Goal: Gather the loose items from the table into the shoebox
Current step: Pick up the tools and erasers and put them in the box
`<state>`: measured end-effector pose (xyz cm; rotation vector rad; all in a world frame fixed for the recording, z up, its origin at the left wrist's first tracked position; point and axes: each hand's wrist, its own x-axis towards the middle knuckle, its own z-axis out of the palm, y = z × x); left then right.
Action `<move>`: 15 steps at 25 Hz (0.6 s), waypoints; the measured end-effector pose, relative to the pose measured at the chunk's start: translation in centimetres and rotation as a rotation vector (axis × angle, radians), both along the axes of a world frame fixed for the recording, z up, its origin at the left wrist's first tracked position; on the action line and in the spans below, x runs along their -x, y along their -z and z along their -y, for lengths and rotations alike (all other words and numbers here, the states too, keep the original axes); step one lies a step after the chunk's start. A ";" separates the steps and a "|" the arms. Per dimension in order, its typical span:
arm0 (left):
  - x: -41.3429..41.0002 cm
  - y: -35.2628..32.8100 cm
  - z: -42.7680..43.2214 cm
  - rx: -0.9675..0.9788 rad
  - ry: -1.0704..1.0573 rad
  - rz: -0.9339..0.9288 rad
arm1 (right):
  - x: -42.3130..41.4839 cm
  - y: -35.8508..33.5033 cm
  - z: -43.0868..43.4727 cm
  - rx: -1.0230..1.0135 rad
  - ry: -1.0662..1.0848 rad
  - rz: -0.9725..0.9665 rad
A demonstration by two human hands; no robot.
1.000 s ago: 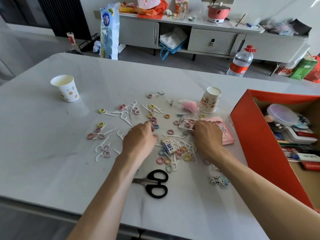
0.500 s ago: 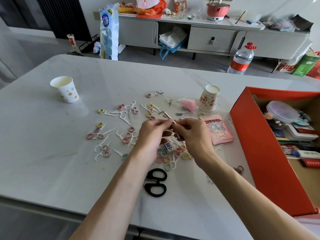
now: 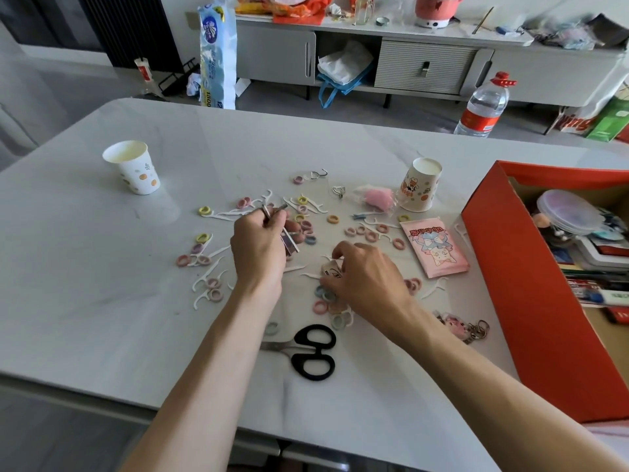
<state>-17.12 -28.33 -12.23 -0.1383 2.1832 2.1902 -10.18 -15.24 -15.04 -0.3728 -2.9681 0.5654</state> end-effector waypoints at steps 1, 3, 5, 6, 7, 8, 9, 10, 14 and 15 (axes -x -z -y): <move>0.1 0.2 0.0 0.040 0.030 -0.017 | 0.2 0.2 0.3 -0.079 -0.007 0.061; 0.3 0.7 -0.1 0.103 0.098 -0.046 | 0.5 -0.3 0.7 -0.089 0.010 0.076; 0.3 0.9 -0.2 0.139 0.175 -0.076 | 0.6 -1.6 0.5 0.127 0.088 0.015; 0.4 1.0 -0.1 0.170 0.209 -0.101 | 0.6 -2.7 0.2 0.327 0.140 -0.015; 0.3 1.0 0.1 0.220 0.239 -0.133 | 0.2 -3.9 0.2 0.567 0.179 -0.023; 0.2 0.9 0.1 0.275 0.273 -0.165 | -0.5 -5.2 0.3 0.778 0.197 -0.016; -0.2 0.7 0.0 0.325 0.308 -0.193 | -1.6 -6.5 0.4 0.899 0.184 -0.003; -0.8 0.4 -0.2 0.369 0.349 -0.214 | -3.0 -7.9 0.2 0.909 0.130 0.011; -4.8 -1.3 -1.7 0.516 0.508 -0.282 | -10.3 -14.6 -4.2 0.699 -0.167 0.018; -5.8 -2.0 -2.2 0.482 0.536 -0.274 | -11.8 -16.0 -6.3 0.671 -0.177 -0.005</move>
